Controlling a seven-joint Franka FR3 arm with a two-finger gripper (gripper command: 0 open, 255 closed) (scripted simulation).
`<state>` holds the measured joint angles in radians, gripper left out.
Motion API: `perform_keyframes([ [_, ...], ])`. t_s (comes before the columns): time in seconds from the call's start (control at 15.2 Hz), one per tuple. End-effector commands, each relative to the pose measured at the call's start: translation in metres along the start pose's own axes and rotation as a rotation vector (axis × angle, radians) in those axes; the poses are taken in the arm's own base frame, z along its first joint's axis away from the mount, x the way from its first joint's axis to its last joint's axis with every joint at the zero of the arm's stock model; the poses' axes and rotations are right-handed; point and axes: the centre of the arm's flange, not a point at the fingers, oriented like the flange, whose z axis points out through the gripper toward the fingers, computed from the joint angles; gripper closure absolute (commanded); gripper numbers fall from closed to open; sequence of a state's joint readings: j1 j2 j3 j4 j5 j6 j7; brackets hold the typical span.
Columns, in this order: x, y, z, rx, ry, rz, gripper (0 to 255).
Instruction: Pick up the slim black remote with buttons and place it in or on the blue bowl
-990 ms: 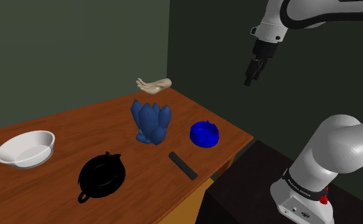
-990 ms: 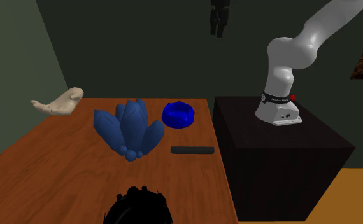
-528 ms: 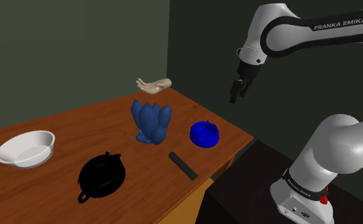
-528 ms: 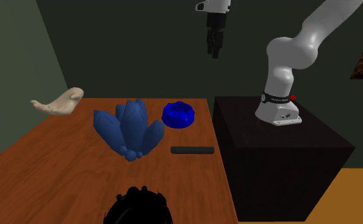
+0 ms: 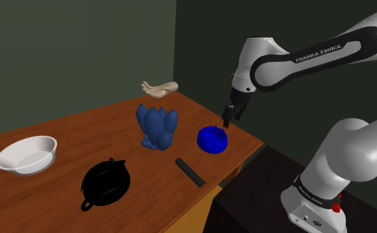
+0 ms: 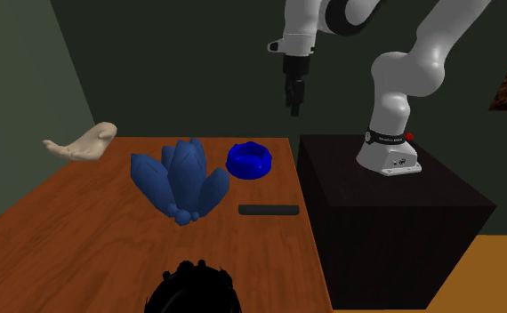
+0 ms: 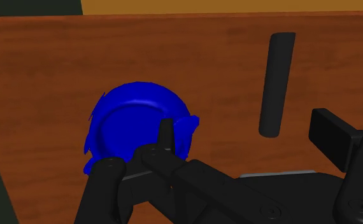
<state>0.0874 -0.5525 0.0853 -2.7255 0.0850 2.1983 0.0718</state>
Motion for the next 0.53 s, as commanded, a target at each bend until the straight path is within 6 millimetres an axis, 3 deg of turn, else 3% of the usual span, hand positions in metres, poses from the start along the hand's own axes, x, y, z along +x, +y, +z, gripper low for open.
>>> perform_keyframes([
  [0.0, 0.005, -0.012, 0.024, 0.006, 0.0, 0.014, 0],
  [0.46, 0.023, -0.052, 0.104, 0.023, -0.01, 0.057, 0],
])
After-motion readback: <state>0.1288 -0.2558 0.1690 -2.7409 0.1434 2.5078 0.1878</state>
